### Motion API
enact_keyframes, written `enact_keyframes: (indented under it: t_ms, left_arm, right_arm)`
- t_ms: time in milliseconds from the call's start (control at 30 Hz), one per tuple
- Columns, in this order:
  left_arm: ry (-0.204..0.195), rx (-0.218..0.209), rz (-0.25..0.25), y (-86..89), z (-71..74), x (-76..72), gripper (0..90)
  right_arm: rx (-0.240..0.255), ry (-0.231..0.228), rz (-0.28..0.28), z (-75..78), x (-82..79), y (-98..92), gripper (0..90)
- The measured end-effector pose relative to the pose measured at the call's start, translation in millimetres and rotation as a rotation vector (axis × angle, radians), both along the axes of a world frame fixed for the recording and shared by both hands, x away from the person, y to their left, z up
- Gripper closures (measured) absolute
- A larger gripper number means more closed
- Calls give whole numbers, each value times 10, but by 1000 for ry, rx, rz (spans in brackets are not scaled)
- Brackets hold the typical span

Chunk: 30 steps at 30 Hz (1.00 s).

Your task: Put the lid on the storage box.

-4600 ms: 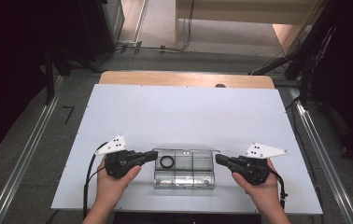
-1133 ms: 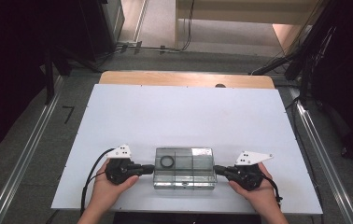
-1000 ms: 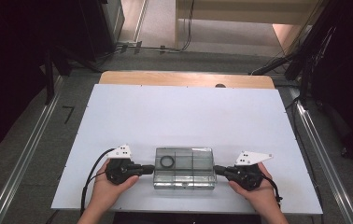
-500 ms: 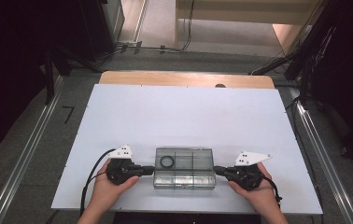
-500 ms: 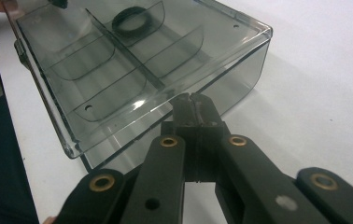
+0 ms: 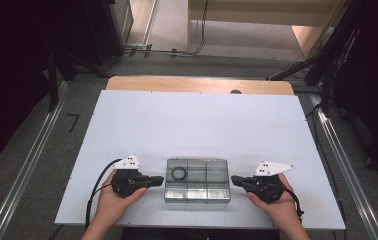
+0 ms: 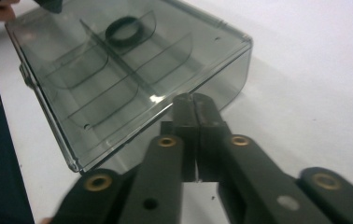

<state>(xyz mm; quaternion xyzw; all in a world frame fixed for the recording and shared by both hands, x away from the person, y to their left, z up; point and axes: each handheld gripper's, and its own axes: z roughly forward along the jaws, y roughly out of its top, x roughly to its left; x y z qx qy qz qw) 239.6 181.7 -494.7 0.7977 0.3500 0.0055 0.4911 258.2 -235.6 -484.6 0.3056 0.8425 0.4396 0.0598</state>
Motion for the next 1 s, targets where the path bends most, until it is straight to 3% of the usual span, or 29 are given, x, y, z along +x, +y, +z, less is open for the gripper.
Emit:
enact_keyframes:
  t_ms: [300, 400, 500, 600, 767, 1000]
  left_arm:
    - [-127, -55, 88, 95, 117, -51, 484]
    - [-165, -62, 127, 144, 141, -69, 354]
    - [-181, -83, 127, 197, 160, -77, 334]
    - [-194, -93, 137, 259, 169, -79, 252]
    - [-199, -106, 163, 363, 164, -72, 147]
    - [-206, -108, 192, 483, 152, -69, 81]
  right_arm:
    - [65, -71, -99, 123, 18, -202, 476]
    - [84, -92, -120, 155, 25, -275, 400]
    - [95, -106, -134, 179, 31, -332, 310]
    - [98, -117, -160, 184, 40, -396, 192]
    - [127, -125, -173, 191, 53, -521, 133]
    - [157, -132, -191, 182, 76, -700, 85]
